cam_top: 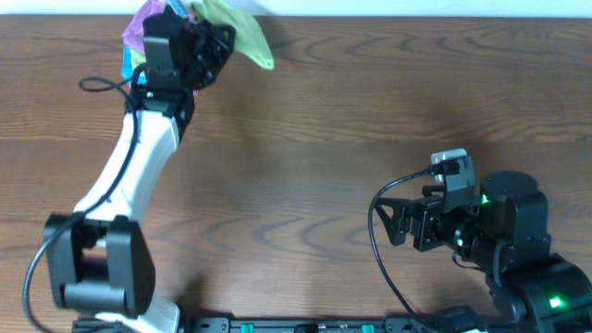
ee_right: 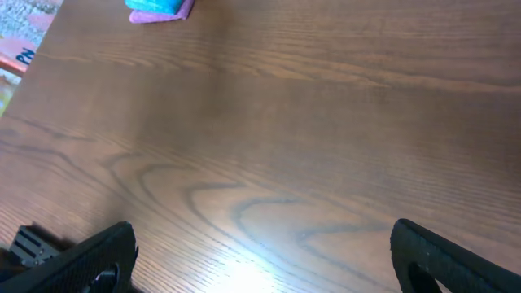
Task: Fold the cloth
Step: 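Carry the green cloth to the far-left stack and lower it on top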
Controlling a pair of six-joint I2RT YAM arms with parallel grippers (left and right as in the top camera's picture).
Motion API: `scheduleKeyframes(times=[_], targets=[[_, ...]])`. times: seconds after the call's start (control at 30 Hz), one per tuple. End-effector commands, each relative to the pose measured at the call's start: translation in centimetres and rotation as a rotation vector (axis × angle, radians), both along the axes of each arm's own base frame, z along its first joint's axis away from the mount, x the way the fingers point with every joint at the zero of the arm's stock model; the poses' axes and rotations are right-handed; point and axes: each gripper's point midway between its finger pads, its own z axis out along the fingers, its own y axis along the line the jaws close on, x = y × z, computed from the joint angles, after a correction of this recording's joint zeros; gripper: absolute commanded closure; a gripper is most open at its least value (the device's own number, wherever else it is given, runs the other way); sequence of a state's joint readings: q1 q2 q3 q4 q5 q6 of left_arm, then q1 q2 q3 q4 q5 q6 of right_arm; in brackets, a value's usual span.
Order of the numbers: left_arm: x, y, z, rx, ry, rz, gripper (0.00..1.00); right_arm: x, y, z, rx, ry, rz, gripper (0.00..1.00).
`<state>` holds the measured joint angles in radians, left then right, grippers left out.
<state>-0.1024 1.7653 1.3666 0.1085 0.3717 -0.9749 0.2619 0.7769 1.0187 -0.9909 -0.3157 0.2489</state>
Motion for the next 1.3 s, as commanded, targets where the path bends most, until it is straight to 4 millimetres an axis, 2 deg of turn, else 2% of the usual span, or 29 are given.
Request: scheduleKeyframes(times=[0.0,0.17,0.33,0.67,0.87,0.97,1.13,1.27], targets=[[2.7,1.6,1.6,0.059,-0.068,0.019,0.94,0.0,-0.1,-0.1,0.009,0.006,-0.009,0.01],[5.7,3.8,3.4,0.090,-0.133,0.051,0.94,0.0,-0.1,-0.1,0.009,0.006,-0.010,0.01],[7.7,5.1,3.5,0.088,-0.147,0.059,0.94,0.0,-0.1,-0.1,0.009,0.006,-0.009,0.01],[8.2,7.8,1.6,0.178,-0.131,0.079,0.94,0.0,-0.1,-0.1,0.009,0.006,-0.010,0.01],[8.4,9.4,1.4,0.249,-0.145,0.103,0.94,0.0,-0.1,-0.1,0.009,0.006,-0.010,0.01],[8.5,9.5,1.0,0.271,-0.145,0.101,0.94,0.0,-0.1,-0.1,0.009,0.006,-0.009,0.01],[8.9,9.8,-0.6,0.280,-0.119,0.104,0.94,0.0,-0.1,-0.1,0.009,0.006,-0.010,0.01],[9.5,10.3,-3.3,0.275,-0.080,0.100,0.94,0.0,-0.1,-0.1,0.009,0.006,-0.010,0.01]])
